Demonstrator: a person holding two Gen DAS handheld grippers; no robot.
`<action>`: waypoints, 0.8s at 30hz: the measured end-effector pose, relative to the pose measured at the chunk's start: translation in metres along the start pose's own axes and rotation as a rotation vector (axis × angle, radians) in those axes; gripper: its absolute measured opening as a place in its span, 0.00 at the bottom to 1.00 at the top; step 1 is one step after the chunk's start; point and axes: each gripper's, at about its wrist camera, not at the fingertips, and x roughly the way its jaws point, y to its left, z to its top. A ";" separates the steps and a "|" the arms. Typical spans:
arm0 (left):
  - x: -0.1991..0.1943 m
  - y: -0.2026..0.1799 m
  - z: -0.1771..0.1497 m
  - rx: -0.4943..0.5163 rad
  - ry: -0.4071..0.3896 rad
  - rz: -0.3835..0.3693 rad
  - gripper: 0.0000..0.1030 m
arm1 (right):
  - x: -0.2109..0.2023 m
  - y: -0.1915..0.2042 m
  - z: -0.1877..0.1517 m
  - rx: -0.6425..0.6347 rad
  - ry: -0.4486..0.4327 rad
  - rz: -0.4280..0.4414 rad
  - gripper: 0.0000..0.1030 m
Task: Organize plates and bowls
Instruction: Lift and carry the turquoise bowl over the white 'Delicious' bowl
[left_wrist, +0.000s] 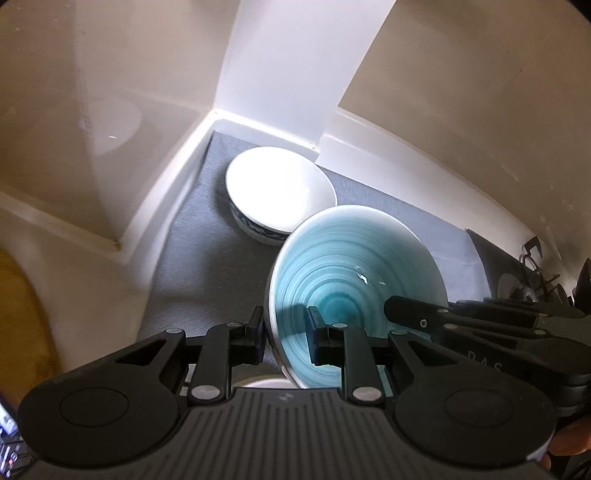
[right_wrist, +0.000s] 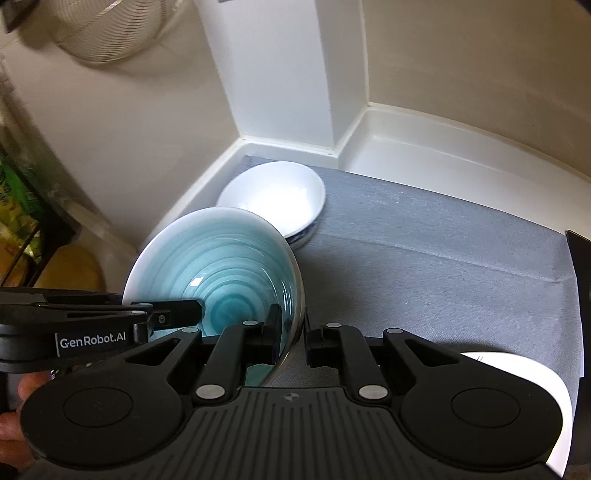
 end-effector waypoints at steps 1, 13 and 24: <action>-0.003 0.000 -0.001 0.000 -0.004 0.004 0.24 | -0.002 0.003 -0.001 -0.002 -0.001 0.004 0.13; -0.036 0.014 -0.023 -0.021 -0.012 0.030 0.24 | -0.015 0.024 -0.020 -0.030 0.005 0.040 0.13; -0.055 0.019 -0.043 -0.026 -0.004 0.046 0.24 | -0.019 0.036 -0.036 -0.045 0.018 0.065 0.13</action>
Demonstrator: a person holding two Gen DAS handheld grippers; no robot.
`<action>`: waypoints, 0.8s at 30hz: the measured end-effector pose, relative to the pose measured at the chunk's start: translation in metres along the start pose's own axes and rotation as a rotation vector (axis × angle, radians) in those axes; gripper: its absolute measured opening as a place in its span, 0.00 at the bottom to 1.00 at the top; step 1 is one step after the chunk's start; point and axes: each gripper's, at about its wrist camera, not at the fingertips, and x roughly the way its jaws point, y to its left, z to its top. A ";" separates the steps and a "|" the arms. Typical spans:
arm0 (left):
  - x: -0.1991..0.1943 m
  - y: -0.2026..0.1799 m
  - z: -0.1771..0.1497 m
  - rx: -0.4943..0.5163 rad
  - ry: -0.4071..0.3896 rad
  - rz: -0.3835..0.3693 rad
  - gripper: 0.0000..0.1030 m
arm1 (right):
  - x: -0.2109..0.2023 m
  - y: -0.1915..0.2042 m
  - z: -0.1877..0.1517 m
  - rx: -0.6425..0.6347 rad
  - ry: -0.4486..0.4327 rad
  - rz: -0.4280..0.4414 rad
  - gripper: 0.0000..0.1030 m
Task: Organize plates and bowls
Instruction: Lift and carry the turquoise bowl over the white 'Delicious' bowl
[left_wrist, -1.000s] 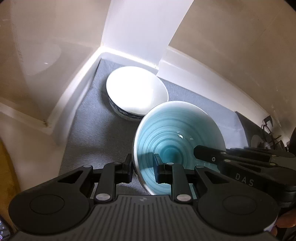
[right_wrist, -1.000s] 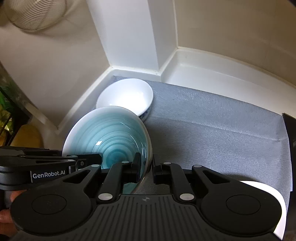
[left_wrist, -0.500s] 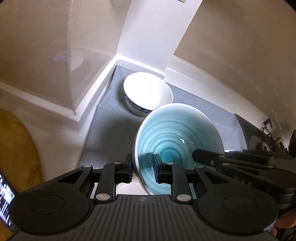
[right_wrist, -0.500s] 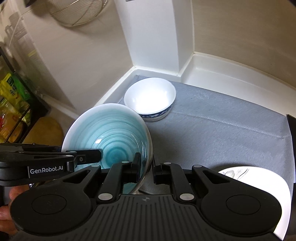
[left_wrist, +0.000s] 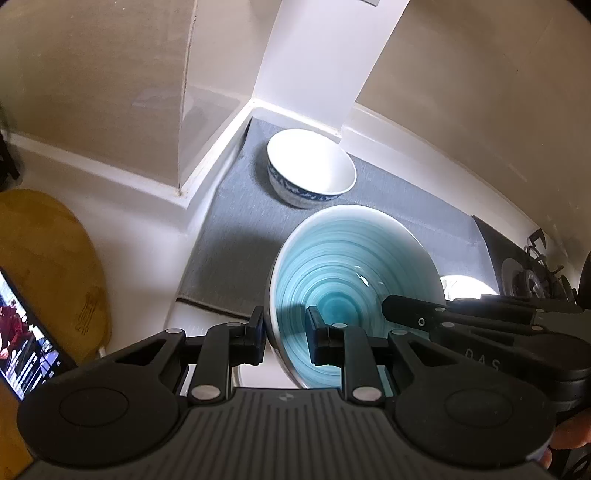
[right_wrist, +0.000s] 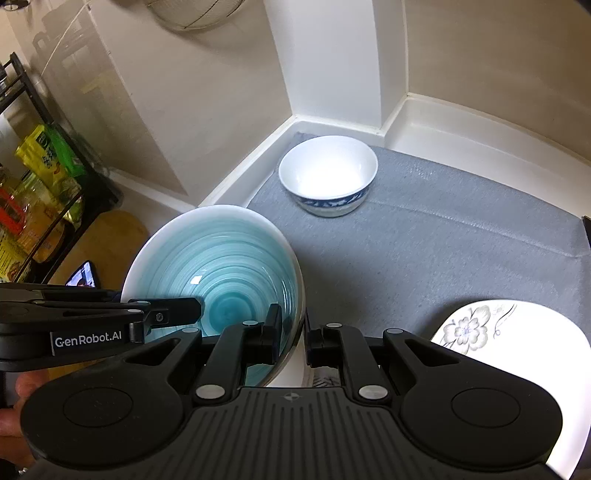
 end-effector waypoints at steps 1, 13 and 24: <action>-0.001 0.001 -0.001 0.000 0.001 0.001 0.24 | 0.000 0.002 -0.001 -0.003 0.001 0.001 0.13; 0.003 0.008 -0.025 0.035 0.012 -0.004 0.24 | 0.007 0.005 -0.023 -0.012 0.042 0.014 0.13; 0.014 0.010 -0.038 0.031 0.069 0.004 0.24 | 0.025 0.006 -0.028 -0.028 0.061 -0.004 0.13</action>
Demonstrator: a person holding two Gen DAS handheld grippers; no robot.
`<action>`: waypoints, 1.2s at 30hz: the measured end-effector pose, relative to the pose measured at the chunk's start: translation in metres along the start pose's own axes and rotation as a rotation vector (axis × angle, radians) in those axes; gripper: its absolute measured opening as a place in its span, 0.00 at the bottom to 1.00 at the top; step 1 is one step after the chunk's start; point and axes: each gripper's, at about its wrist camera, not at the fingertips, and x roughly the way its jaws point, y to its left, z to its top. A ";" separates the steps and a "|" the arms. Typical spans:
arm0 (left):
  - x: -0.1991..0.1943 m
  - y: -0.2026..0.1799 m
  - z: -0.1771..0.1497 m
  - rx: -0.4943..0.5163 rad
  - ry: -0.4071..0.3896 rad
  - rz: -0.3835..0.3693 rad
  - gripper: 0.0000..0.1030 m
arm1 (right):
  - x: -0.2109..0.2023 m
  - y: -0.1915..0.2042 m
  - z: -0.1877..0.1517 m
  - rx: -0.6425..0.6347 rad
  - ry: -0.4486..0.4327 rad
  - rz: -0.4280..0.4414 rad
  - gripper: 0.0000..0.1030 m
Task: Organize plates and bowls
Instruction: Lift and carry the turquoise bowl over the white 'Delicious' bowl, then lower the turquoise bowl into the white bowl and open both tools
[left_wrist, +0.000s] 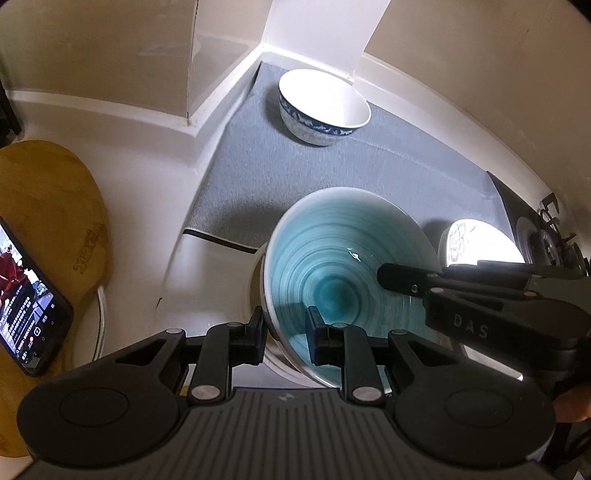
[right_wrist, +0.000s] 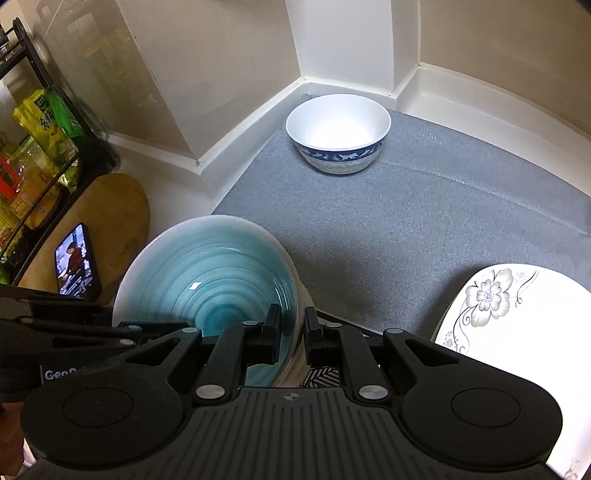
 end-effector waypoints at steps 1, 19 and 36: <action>0.001 0.000 0.000 -0.001 0.005 -0.001 0.23 | 0.002 0.000 0.000 0.002 0.002 0.000 0.13; 0.007 0.031 0.004 -0.151 0.053 -0.123 0.24 | 0.020 0.003 0.004 -0.050 0.036 0.018 0.16; -0.006 0.067 0.008 -0.274 0.014 -0.094 0.44 | 0.019 0.012 0.007 -0.096 0.032 -0.012 0.17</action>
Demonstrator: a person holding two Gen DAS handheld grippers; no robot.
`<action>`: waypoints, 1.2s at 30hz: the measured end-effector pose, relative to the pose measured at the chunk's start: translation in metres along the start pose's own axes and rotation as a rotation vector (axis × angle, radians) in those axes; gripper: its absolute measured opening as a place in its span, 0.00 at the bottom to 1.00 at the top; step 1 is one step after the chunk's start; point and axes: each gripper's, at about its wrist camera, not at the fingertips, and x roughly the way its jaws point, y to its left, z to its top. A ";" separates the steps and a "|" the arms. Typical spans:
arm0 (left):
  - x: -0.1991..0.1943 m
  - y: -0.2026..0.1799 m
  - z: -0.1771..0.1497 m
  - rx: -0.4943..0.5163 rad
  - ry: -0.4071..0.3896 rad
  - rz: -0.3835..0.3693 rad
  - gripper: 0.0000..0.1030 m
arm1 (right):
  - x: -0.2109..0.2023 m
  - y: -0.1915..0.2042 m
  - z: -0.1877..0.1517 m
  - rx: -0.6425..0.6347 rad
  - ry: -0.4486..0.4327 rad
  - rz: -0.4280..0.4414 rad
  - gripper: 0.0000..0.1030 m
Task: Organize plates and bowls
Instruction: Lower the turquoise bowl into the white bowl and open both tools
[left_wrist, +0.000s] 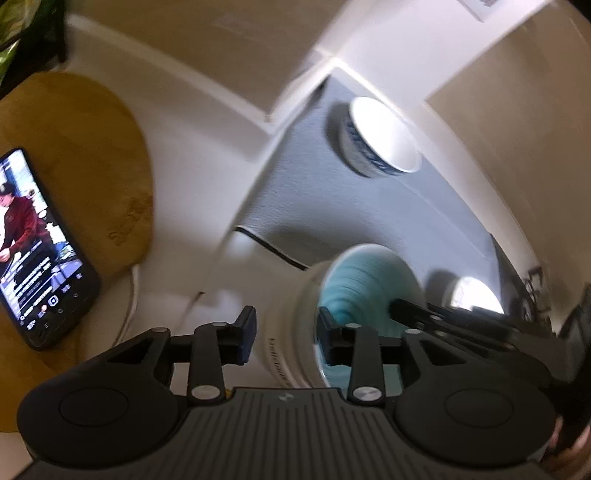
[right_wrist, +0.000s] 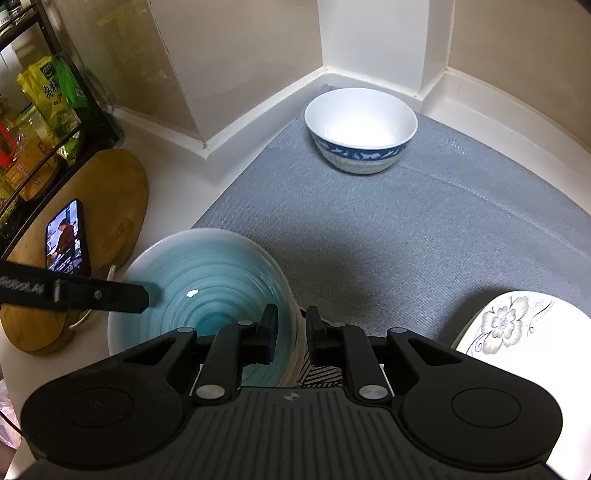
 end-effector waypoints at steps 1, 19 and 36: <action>0.002 0.002 0.002 -0.012 0.009 0.001 0.47 | -0.001 0.000 0.000 -0.001 -0.001 0.000 0.17; 0.018 -0.004 -0.005 0.028 0.053 0.054 0.78 | 0.000 -0.015 -0.005 0.120 0.124 0.071 0.13; 0.022 -0.018 -0.009 0.083 0.055 0.042 0.82 | 0.010 -0.023 -0.003 0.157 0.158 0.072 0.24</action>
